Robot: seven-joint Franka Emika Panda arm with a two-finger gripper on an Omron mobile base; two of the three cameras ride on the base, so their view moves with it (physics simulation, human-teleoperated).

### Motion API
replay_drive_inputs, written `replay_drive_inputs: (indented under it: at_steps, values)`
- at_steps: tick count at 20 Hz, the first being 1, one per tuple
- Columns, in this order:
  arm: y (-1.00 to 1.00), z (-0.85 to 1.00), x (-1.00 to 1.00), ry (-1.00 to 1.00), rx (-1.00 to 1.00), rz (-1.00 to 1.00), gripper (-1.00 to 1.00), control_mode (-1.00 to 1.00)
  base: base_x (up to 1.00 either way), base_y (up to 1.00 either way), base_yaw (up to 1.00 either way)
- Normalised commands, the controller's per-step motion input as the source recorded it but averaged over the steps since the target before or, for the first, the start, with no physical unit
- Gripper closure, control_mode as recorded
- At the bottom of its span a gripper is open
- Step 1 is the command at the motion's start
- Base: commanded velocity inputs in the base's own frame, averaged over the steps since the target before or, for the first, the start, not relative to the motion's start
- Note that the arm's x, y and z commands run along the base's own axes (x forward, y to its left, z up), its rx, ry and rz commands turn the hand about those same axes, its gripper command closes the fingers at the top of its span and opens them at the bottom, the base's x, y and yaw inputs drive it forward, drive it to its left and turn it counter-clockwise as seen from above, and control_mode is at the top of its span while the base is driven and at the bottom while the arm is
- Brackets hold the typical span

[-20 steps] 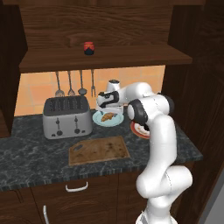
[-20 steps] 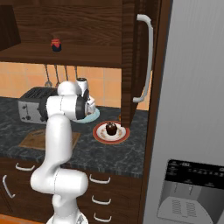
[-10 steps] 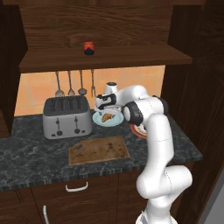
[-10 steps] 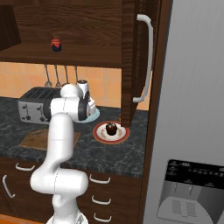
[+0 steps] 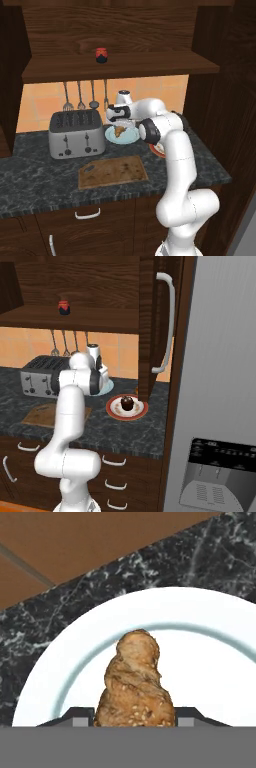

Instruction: From the different types of pastries on the counter, select a croissant and place it on the cutting board. Then retrieve a jar of jam from the cabinet and place it alongside the croissant on the cutting board.

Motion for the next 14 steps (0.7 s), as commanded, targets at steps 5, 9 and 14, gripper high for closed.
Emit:
replay_drive_inputs:
  at_steps: [5, 9, 14]
  values:
    - [0.00, 0.17, -0.59, -0.04, 0.00, 0.00, 1.00, -1.00, 0.00, 0.00, 0.00]
    - [0.00, 0.00, -0.92, -0.03, 0.00, 0.00, 1.00, -1.00, 0.00, 0.00, 0.00]
    - [0.00, 0.00, -1.00, -0.06, 0.00, 0.00, 1.00, -1.00, 0.00, 0.00, 0.00]
